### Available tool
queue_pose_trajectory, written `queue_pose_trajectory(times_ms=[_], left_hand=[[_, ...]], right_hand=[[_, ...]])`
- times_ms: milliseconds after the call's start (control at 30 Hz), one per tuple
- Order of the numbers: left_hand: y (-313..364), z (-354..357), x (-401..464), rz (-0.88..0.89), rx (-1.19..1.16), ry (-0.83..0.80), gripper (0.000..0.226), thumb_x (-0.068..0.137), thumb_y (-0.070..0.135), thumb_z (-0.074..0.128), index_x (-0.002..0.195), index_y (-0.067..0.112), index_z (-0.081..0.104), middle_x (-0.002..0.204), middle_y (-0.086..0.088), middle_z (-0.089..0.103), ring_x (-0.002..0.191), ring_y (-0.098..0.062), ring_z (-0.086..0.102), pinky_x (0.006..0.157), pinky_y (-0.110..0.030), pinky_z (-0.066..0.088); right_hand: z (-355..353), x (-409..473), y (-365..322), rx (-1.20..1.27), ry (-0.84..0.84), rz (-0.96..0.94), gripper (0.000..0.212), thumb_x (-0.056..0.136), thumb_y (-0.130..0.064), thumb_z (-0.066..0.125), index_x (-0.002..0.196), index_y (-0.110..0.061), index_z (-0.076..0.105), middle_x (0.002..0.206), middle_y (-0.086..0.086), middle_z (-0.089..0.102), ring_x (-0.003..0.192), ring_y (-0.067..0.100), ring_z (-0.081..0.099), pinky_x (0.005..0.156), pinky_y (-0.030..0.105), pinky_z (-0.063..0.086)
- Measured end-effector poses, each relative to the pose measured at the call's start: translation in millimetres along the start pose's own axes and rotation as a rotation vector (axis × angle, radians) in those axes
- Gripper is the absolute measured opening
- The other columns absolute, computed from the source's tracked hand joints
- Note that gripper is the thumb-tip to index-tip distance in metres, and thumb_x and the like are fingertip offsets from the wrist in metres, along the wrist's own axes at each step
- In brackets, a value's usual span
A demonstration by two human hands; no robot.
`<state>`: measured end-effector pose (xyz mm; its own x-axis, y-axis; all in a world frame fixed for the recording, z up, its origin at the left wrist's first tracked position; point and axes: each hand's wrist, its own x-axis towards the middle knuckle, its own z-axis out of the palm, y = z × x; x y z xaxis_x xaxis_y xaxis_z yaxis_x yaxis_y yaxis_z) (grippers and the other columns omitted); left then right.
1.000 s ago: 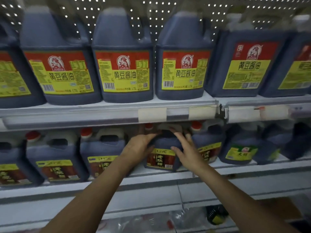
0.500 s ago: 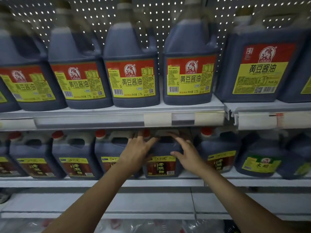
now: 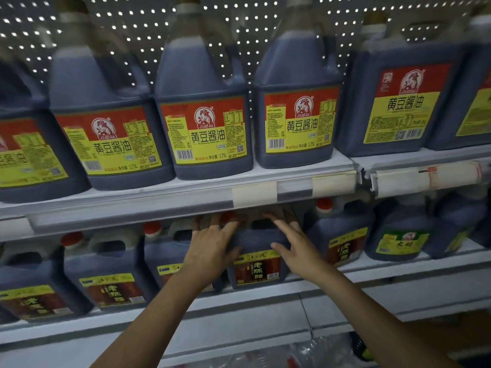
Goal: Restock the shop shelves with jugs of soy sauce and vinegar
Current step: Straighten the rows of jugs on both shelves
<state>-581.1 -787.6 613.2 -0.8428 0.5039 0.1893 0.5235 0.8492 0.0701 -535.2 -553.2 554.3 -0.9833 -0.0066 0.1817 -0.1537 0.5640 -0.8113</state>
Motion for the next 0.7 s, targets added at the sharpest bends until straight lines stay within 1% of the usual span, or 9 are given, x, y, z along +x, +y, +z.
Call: queue_pose_trajectory(times_ms=[100, 167, 200, 267, 333, 433, 500, 567, 700], left_hand=[[1.9, -6.3, 3.5, 0.131, -0.008, 0.066, 0.05, 0.1, 0.043, 0.056, 0.145, 0.032, 0.035, 0.111, -0.006, 0.064, 0.102, -0.028, 0.064, 0.086, -0.042, 0.05], [13.3, -4.9, 8.6, 0.28, 0.012, 0.122, 0.054, 0.097, 0.036, 0.059, 0.145, 0.032, 0.035, 0.102, -0.008, 0.065, 0.089, -0.031, 0.066, 0.071, -0.043, 0.055], [22.0, -2.6, 12.9, 0.35, 0.029, 0.139, 0.056, 0.097, 0.034, 0.059, 0.147, 0.032, 0.034, 0.102, -0.009, 0.063, 0.087, -0.033, 0.066, 0.069, -0.044, 0.055], [47.8, 3.4, 25.0, 0.455, 0.027, 0.143, 0.058, 0.098, 0.033, 0.055, 0.151, 0.033, 0.032, 0.11, -0.01, 0.06, 0.093, -0.035, 0.063, 0.074, -0.044, 0.053], [77.5, 7.2, 37.9, 0.498, -0.016, 0.125, 0.062, 0.098, 0.033, 0.054, 0.155, 0.033, 0.03, 0.122, -0.01, 0.055, 0.101, -0.035, 0.061, 0.078, -0.044, 0.052], [120.8, 12.9, 57.6, 0.463, -0.094, 0.045, 0.067, 0.097, 0.034, 0.056, 0.157, 0.034, 0.025, 0.125, -0.012, 0.054, 0.106, -0.037, 0.059, 0.082, -0.046, 0.052], [145.3, 19.8, 71.7, 0.408, -0.141, -0.02, 0.066, 0.099, 0.035, 0.056, 0.157, 0.032, 0.026, 0.121, -0.014, 0.058, 0.108, -0.037, 0.06, 0.084, -0.044, 0.05], [164.3, 28.2, 86.1, 0.309, -0.243, -0.079, 0.06, 0.099, 0.038, 0.059, 0.154, 0.027, 0.036, 0.13, -0.013, 0.062, 0.117, -0.033, 0.06, 0.091, -0.038, 0.047], [190.3, 42.8, 106.8, 0.122, -0.362, -0.146, 0.045, 0.095, 0.044, 0.065, 0.135, 0.025, 0.057, 0.13, -0.005, 0.068, 0.118, -0.024, 0.063, 0.092, -0.035, 0.051]], right_hand=[[-4.5, -6.9, -5.7, 0.024, 0.011, 0.003, 0.059, 0.103, -0.023, 0.062, 0.147, -0.055, 0.038, 0.146, -0.015, 0.036, 0.142, 0.004, 0.036, 0.116, 0.027, 0.038], [-12.8, -15.6, -7.4, 0.022, 0.069, -0.026, 0.054, 0.102, -0.018, 0.063, 0.147, -0.043, 0.045, 0.145, -0.014, 0.04, 0.139, 0.001, 0.041, 0.111, 0.019, 0.042], [-19.1, -20.4, -6.3, 0.015, 0.133, -0.048, 0.052, 0.101, -0.014, 0.063, 0.144, -0.04, 0.049, 0.141, -0.012, 0.043, 0.135, 0.001, 0.047, 0.107, 0.02, 0.047], [-40.0, -32.9, 1.5, -0.044, 0.281, -0.073, 0.048, 0.1, -0.008, 0.064, 0.136, -0.038, 0.055, 0.134, -0.011, 0.048, 0.122, 0.004, 0.057, 0.102, 0.03, 0.054], [-67.9, -42.6, 17.7, -0.18, 0.397, -0.093, 0.041, 0.099, -0.008, 0.065, 0.132, -0.03, 0.06, 0.13, -0.006, 0.05, 0.119, 0.01, 0.058, 0.102, 0.036, 0.053], [-115.3, -50.5, 45.6, -0.28, 0.443, -0.036, 0.044, 0.098, -0.012, 0.068, 0.139, -0.024, 0.058, 0.14, 0.0, 0.046, 0.133, 0.019, 0.05, 0.111, 0.041, 0.046], [-142.6, -46.9, 62.4, -0.256, 0.379, 0.03, 0.055, 0.097, -0.019, 0.07, 0.147, -0.03, 0.049, 0.15, 0.001, 0.042, 0.143, 0.022, 0.042, 0.116, 0.042, 0.042], [-162.3, -37.0, 77.7, -0.249, 0.278, 0.088, 0.07, 0.096, -0.028, 0.072, 0.155, -0.031, 0.035, 0.158, 0.001, 0.037, 0.147, 0.024, 0.036, 0.117, 0.041, 0.04], [-185.3, -17.3, 94.6, -0.218, 0.1, 0.127, 0.082, 0.097, -0.032, 0.07, 0.162, -0.026, 0.02, 0.163, 0.003, 0.033, 0.146, 0.025, 0.038, 0.111, 0.026, 0.035]])
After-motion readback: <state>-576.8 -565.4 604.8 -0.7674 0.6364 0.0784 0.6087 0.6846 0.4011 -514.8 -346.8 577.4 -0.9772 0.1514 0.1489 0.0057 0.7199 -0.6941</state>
